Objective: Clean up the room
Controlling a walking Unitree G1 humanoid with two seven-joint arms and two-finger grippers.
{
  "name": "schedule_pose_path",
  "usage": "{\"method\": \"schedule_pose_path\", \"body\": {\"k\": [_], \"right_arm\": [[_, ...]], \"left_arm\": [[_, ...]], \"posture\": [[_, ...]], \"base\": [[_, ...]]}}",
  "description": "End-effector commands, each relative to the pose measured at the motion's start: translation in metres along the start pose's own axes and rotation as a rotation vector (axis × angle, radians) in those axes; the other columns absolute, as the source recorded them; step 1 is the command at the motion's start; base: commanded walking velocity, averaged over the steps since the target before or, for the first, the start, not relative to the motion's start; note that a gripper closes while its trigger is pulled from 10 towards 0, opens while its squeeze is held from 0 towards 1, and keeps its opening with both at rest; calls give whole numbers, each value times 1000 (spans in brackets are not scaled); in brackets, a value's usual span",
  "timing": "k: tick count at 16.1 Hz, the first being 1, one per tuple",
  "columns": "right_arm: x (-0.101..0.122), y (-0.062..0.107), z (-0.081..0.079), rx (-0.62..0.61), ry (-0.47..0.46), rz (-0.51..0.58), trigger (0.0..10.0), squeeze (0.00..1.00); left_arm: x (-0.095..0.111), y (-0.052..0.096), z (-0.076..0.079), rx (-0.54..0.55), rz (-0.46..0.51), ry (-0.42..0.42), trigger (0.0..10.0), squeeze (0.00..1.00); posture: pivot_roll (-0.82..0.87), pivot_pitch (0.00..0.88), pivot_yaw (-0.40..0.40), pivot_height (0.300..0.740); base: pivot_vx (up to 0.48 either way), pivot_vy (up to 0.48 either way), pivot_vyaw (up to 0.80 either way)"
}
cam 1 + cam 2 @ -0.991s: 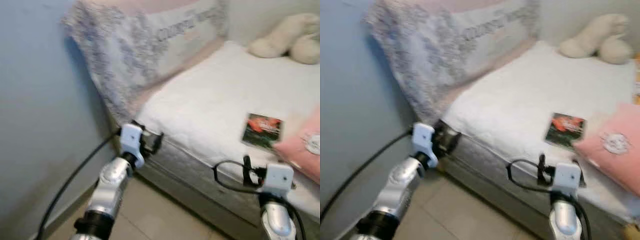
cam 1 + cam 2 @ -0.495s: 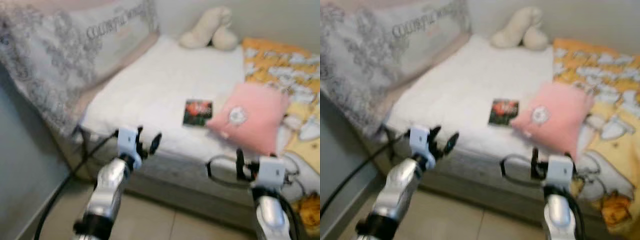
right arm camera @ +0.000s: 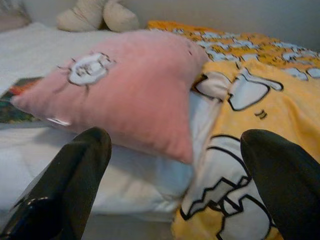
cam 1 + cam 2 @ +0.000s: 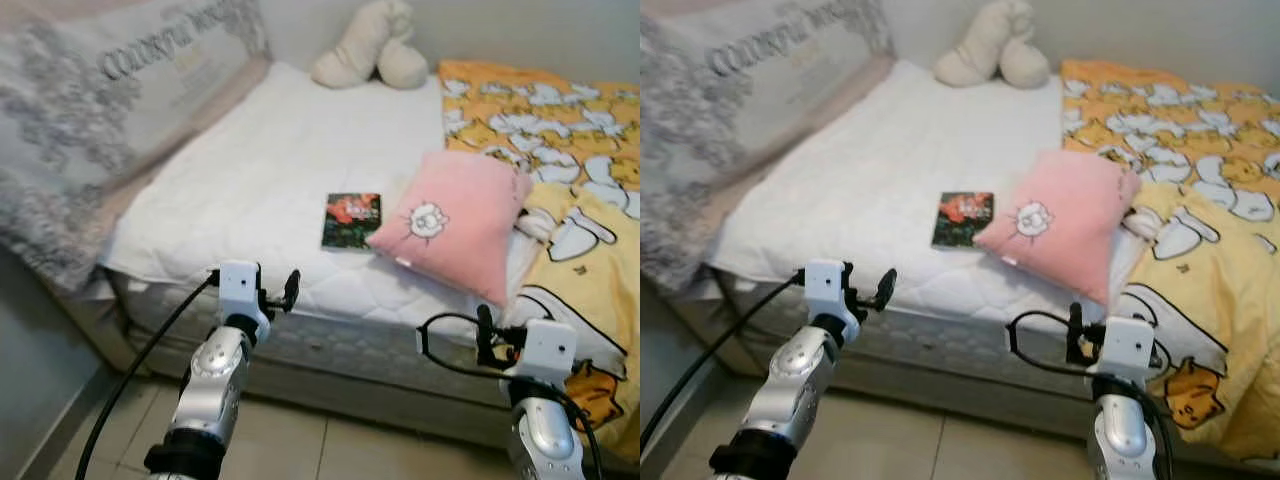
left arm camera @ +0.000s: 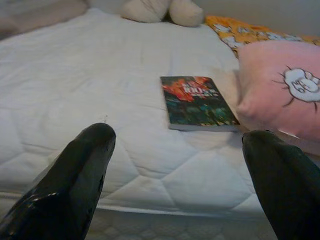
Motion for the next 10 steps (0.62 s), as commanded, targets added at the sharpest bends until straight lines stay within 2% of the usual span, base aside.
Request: {"method": "schedule_pose_path", "body": {"k": [1, 3, 4, 6, 10], "right_arm": [[3, -4, -4, 21, 2, 6, 10000, 0], [4, -6, -4, 25, 0, 6, 10000, 0], [5, -8, -4, 29, 2, 9, 10000, 0], [7, -9, -8, 50, 15, 23, 10000, 0], [8, -10, -10, 53, 20, 26, 10000, 0]], "left_arm": [[10, -6, 1, -1, 31, -2, 10000, 1000], [20, -7, 5, -40, 77, -9, 10000, 1000], [20, -7, 4, -32, 80, -44, 10000, 0], [23, -9, 11, -51, 87, -15, 10000, 0], [21, -10, 17, -80, 82, -9, 10000, 0]], "posture": [[123, 0, 29, 740], [122, 0, 27, 740], [121, 0, 27, 740], [120, 0, 28, 740], [113, 0, 32, 740]], "base": [[0, 0, 0], [0, 0, 0], [382, -285, 0], [401, -259, 0], [407, -252, 0]]}}
Point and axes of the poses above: a point about 5 cm out from each wrist's last joint towards the gripper, its own y axis pointing back from the gripper into the wrist, its own x axis along the axis of the wrist's last joint, z = x × y, the point moved 3 cm from there along -y, pointing out of the wrist towards the gripper, and after that the axes turned 10 degrees about -y, right-handed, at the moved point
